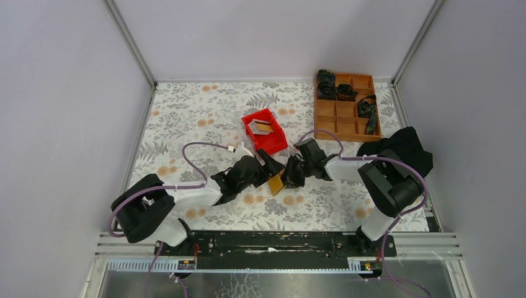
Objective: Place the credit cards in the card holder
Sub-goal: Close the card holder at the center of the board.
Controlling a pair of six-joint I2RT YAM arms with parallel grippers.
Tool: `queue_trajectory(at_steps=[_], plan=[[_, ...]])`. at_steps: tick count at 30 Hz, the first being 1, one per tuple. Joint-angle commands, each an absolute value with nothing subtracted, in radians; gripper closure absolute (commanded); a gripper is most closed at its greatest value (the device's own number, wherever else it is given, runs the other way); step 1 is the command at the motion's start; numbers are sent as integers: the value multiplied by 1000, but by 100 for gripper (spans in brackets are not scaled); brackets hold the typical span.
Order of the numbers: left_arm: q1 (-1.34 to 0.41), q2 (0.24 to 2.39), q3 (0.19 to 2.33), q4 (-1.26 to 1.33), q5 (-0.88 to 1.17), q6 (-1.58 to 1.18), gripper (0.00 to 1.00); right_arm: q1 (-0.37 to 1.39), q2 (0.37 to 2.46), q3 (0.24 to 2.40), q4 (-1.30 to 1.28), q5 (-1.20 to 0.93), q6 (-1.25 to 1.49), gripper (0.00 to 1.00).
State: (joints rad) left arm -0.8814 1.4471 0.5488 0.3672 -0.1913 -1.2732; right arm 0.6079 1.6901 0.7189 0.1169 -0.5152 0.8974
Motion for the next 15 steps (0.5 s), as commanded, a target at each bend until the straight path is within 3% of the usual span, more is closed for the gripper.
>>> queue_trajectory(at_steps=[1,5,15], plan=[[-877,1474,584,444,-161,-1250,15,614,1708,717,26,-452,854,75],[-877,1484,582,440,-160,-1259,16,614,1699,720,-17,-413,820,56],[-878,1538,611,438,-136,-1255,16,617,1670,744,-117,-302,738,49]])
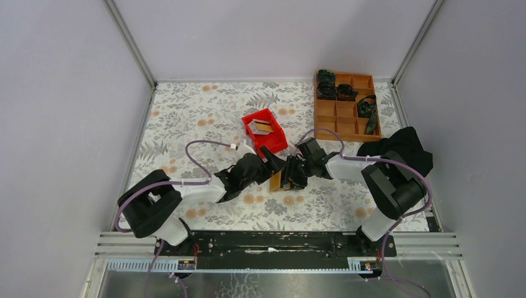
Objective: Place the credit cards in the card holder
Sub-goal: Close the card holder at the center of the board.
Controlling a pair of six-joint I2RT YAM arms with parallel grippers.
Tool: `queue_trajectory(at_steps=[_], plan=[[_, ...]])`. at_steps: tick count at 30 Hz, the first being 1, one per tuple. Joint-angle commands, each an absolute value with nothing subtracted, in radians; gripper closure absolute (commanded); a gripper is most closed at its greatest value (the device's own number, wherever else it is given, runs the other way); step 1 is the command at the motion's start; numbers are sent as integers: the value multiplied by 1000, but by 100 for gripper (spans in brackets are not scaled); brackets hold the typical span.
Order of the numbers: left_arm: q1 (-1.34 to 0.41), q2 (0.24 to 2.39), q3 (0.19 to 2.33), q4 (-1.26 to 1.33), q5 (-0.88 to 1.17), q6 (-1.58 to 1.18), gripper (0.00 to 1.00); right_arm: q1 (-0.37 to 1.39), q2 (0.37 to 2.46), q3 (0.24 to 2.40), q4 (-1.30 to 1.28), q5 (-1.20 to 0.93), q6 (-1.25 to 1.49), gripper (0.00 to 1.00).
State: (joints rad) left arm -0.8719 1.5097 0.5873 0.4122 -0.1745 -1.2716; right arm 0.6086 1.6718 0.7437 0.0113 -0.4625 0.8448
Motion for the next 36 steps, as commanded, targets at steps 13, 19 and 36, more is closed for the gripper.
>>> queue_trajectory(at_steps=[13,19,36], plan=[[-877,1559,599,474,-122,-1276,16,621,1615,751,-211,-127,646,47],[-878,1550,582,489,-117,-1283,16,621,1635,761,-206,-52,613,47],[-862,1554,540,528,-92,-1303,16,676,1759,827,-192,92,552,46]])
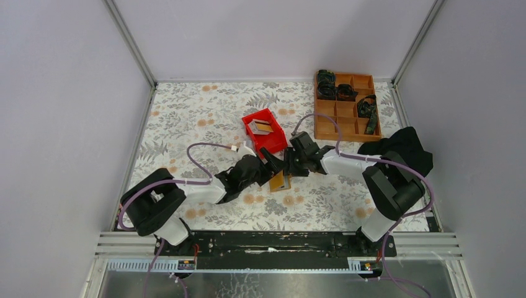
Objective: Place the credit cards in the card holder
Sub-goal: Close the card holder at the center of the board.
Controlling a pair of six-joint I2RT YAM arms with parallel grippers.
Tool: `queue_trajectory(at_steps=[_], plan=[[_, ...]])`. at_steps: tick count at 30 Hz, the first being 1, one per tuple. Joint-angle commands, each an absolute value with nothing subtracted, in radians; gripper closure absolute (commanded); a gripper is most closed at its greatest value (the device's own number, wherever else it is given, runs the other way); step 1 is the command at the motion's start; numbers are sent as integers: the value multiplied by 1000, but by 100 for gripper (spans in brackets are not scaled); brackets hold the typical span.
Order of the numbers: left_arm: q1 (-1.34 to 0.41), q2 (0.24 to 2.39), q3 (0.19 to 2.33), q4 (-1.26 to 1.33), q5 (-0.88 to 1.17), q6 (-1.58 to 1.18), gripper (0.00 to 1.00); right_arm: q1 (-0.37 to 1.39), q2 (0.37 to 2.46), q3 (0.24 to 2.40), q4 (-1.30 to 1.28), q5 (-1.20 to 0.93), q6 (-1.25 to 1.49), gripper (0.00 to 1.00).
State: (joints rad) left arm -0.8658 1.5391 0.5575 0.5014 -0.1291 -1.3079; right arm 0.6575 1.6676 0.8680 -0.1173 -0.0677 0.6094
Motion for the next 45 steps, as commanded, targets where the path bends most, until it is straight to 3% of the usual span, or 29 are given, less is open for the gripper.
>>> queue_trajectory(at_steps=[1,14,45], plan=[[-862,1554,539,528,-94,-1302,16,680,1757,829,-196,107,550,46],[-858,1562,534,547,-83,-1304,16,696,1764,842,-262,291,545,46],[-854,1558,527,547,-73,-1295,16,696,1668,803,-332,328,599,46]])
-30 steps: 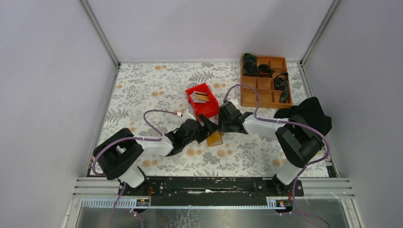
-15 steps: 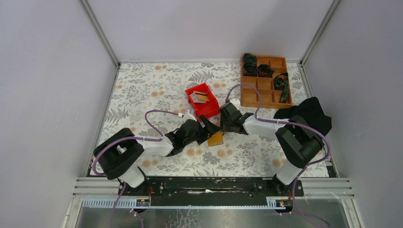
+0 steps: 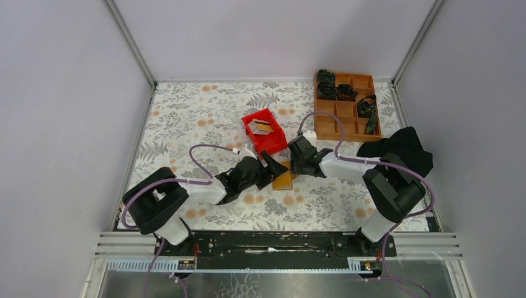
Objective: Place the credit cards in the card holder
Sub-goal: Close the card holder at the center of the board.
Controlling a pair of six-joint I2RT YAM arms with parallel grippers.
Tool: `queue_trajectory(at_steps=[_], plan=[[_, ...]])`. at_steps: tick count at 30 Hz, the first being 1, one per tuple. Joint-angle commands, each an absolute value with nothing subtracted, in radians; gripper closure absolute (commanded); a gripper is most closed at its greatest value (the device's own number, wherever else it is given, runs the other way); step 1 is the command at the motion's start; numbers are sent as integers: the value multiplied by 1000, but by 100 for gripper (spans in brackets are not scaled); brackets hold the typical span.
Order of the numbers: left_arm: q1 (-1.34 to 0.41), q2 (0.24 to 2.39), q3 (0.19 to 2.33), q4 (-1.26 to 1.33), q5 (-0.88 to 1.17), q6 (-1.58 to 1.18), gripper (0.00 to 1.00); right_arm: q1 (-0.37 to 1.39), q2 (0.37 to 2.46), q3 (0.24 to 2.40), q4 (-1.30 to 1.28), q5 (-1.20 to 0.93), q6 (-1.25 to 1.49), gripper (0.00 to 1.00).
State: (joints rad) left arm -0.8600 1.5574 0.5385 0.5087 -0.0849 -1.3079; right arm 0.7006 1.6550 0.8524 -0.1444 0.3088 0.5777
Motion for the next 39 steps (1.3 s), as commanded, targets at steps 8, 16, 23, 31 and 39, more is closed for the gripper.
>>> queue_trajectory(at_steps=[8,16,23,31,39], plan=[[-856,1566,538,560,-62,-1284,16,696,1614,808,-356,335,613,46],[-855,1578,546,568,-47,-1270,16,696,1587,817,-367,339,621,46],[-855,1580,559,508,-54,-1234,18,696,1569,835,-374,335,620,46],[-865,1606,594,379,-62,-1171,27,696,1579,844,-370,325,616,46],[-929,1692,734,198,-118,-1028,34,696,1585,848,-369,318,611,46]])
